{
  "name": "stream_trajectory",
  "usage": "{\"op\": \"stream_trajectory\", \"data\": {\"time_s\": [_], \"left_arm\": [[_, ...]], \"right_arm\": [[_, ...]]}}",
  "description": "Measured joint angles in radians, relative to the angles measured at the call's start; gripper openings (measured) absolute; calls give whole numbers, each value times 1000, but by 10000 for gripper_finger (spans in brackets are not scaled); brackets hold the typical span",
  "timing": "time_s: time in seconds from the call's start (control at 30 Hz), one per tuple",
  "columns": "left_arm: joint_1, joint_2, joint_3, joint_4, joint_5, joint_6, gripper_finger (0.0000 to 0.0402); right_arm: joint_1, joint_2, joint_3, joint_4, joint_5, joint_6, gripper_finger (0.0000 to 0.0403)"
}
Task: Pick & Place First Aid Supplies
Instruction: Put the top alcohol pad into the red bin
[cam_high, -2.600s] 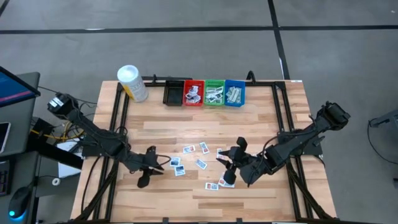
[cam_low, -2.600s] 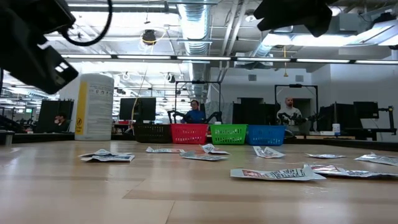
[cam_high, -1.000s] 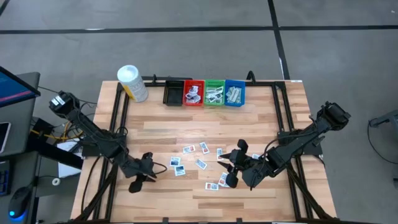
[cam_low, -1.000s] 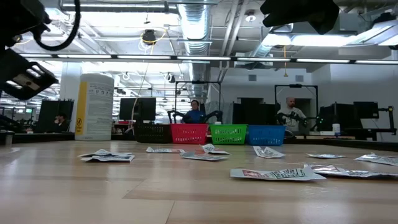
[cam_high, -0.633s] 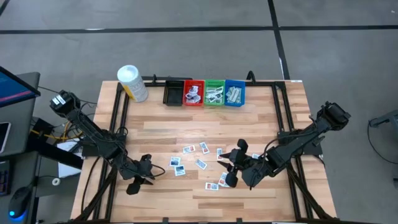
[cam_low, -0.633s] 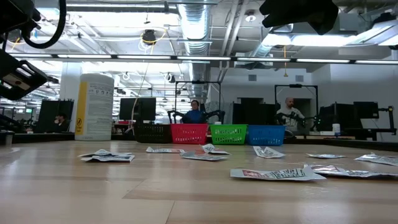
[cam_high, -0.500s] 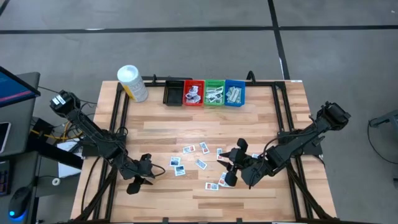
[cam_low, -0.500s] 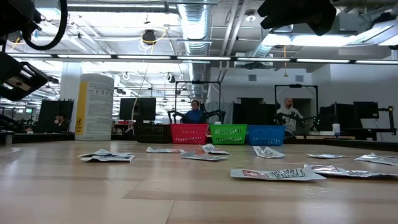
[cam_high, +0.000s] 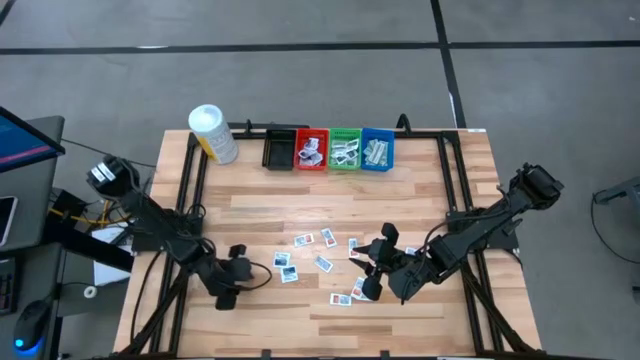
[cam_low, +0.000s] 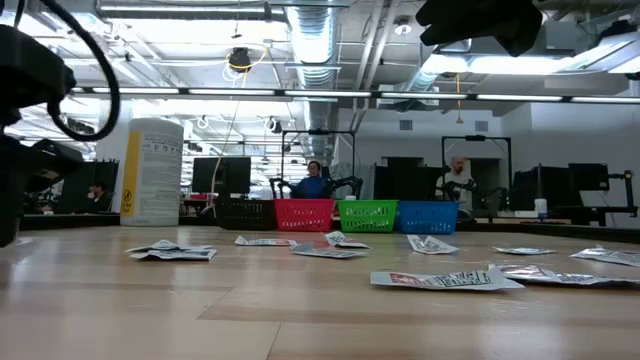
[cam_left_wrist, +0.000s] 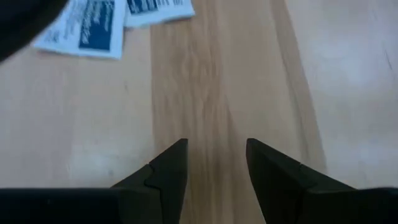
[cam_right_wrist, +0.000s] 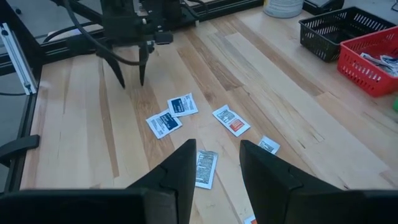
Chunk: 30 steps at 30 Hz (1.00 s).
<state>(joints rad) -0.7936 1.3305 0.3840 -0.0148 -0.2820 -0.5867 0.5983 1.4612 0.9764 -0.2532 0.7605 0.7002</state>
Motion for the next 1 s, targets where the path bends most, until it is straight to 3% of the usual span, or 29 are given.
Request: {"op": "stream_trajectory", "data": {"time_s": [0.13, 0.33, 0.4, 0.6, 0.73, 0.87, 1.0], "left_arm": [[0, 5, 0, 56, -55, 16, 163], [21, -33, 0, 94, -265, 166, 163], [68, -34, 0, 94, -290, 186, 163], [271, -9, 0, 115, -176, 196, 163], [363, -7, 0, 155, -124, 289, 163], [412, -7, 0, 193, -21, 369, 163], [419, -7, 0, 194, 1, 422, 163]], "right_arm": [[-1, 0, 0, -3, 0, -3, 118], [-14, 0, 0, -9, 0, -15, 118], [-19, 0, 0, -9, 0, -20, 118], [-36, 0, 0, -9, 0, -27, 118], [-45, 0, 0, -19, -1, -29, 118], [-45, 0, 0, -33, -1, -29, 118], [-45, 0, 0, -42, -1, -30, 118]]}}
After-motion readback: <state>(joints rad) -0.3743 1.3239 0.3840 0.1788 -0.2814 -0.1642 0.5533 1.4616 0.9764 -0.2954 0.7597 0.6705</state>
